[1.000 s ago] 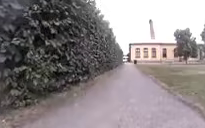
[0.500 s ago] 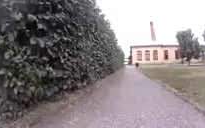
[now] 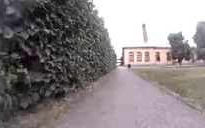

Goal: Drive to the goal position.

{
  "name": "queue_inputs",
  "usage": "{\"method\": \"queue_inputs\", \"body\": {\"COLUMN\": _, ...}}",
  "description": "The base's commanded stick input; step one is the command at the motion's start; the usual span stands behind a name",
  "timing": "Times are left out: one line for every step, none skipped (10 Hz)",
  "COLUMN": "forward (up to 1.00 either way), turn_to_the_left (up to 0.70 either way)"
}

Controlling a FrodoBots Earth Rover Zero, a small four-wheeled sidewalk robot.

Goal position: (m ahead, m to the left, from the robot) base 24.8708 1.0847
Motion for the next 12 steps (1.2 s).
{"method": "queue_inputs", "body": {"forward": 0.85, "turn_to_the_left": 0.01}}
{"method": "queue_inputs", "body": {"forward": 0.85, "turn_to_the_left": 0.01}}
{"method": "queue_inputs", "body": {"forward": 0.85, "turn_to_the_left": 0.01}}
{"method": "queue_inputs", "body": {"forward": 0.85, "turn_to_the_left": 0.01}}
{"method": "queue_inputs", "body": {"forward": 0.85, "turn_to_the_left": 0.01}}
{"method": "queue_inputs", "body": {"forward": 0.85, "turn_to_the_left": 0.01}}
{"method": "queue_inputs", "body": {"forward": 0.85, "turn_to_the_left": -0.02}}
{"method": "queue_inputs", "body": {"forward": 0.85, "turn_to_the_left": -0.12}}
{"method": "queue_inputs", "body": {"forward": 0.85, "turn_to_the_left": -0.27}}
{"method": "queue_inputs", "body": {"forward": 0.85, "turn_to_the_left": -0.33}}
{"method": "queue_inputs", "body": {"forward": 0.85, "turn_to_the_left": -0.33}}
{"method": "queue_inputs", "body": {"forward": 0.85, "turn_to_the_left": -0.33}}
